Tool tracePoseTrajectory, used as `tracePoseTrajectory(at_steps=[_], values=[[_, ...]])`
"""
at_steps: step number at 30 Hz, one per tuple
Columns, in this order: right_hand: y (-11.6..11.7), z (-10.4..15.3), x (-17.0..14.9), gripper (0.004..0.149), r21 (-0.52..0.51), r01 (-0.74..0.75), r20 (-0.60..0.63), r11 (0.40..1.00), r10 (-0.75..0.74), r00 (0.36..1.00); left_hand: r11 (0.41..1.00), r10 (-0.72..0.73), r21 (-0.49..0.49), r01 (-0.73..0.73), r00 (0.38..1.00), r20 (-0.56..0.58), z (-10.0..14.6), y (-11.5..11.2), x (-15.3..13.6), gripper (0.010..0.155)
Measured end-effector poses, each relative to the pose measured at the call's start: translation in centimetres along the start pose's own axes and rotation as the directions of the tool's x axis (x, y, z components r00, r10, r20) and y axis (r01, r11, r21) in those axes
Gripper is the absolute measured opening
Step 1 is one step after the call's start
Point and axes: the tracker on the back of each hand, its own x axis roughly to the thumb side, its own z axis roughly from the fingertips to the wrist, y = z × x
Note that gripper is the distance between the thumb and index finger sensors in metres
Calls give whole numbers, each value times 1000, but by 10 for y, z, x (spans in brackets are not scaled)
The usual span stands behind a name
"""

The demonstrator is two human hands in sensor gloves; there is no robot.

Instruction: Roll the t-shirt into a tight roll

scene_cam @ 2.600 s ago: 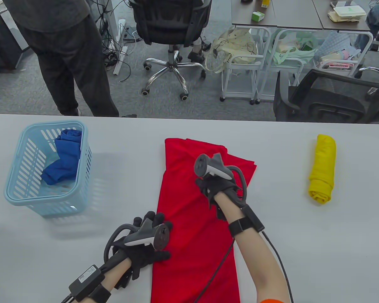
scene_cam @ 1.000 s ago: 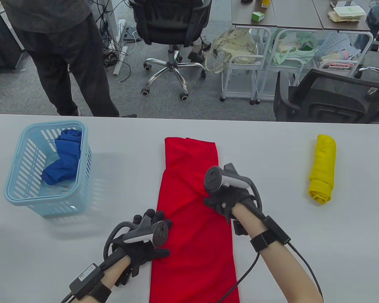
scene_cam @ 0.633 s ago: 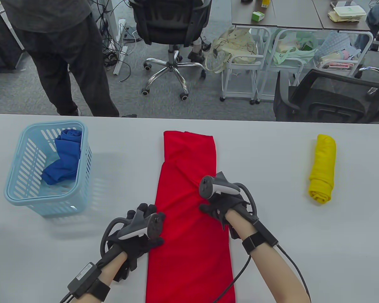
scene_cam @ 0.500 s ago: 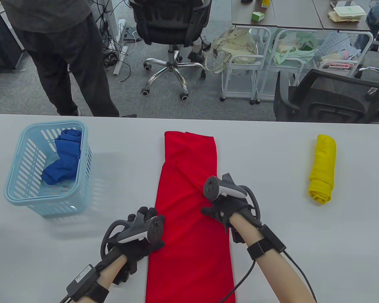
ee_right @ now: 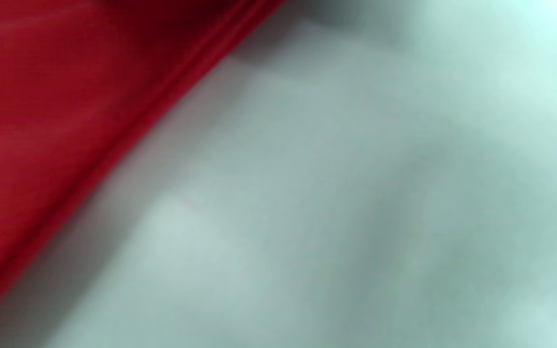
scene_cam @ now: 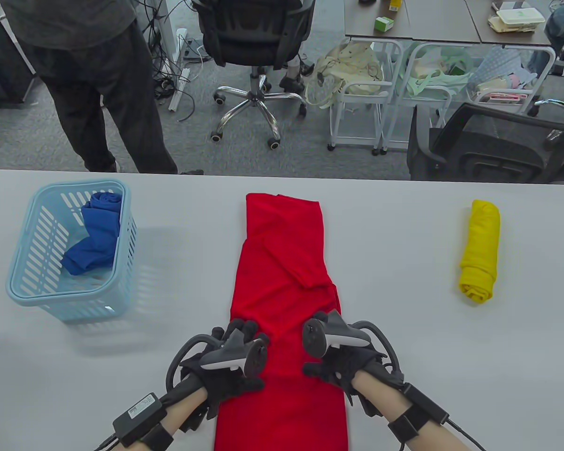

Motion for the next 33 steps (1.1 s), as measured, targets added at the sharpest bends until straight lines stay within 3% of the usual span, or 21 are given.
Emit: tracePoseTrajectory(at_steps=[2, 6, 10, 15, 24, 29, 31, 33], values=[[-7, -8, -8, 85, 0, 42, -10, 999, -42, 999, 1000, 21, -17, -21, 1000, -4, -10, 5, -8, 85], [-21, -24, -23, 85, -5, 120, -24, 993, -120, 992, 972, 227, -72, -225, 973, 28, -32, 13, -27, 84], [-31, -36, -32, 85, -11, 162, -31, 987, -162, 986, 986, 157, -61, -158, 987, -18, -42, 25, -33, 83], [-46, -49, -41, 86, -29, 227, -50, 974, -228, 972, 999, -31, -47, 25, 992, -125, -56, 42, -35, 81], [-62, -67, -52, 87, -25, 273, -70, 962, -274, 959, 997, -40, -79, 25, 982, -186, -73, 57, -47, 80], [-64, -68, -53, 86, -24, 242, -76, 970, -243, 967, 992, -119, 3, 122, 967, -226, -49, 53, -37, 77], [-65, -69, -55, 86, -24, 234, -70, 972, -235, 969, 980, -181, 46, 193, 965, -191, -30, 46, -28, 78], [-67, -71, -58, 86, -26, 238, -70, 971, -239, 968, 983, -154, 77, 164, 981, -118, -7, 31, -17, 78]])
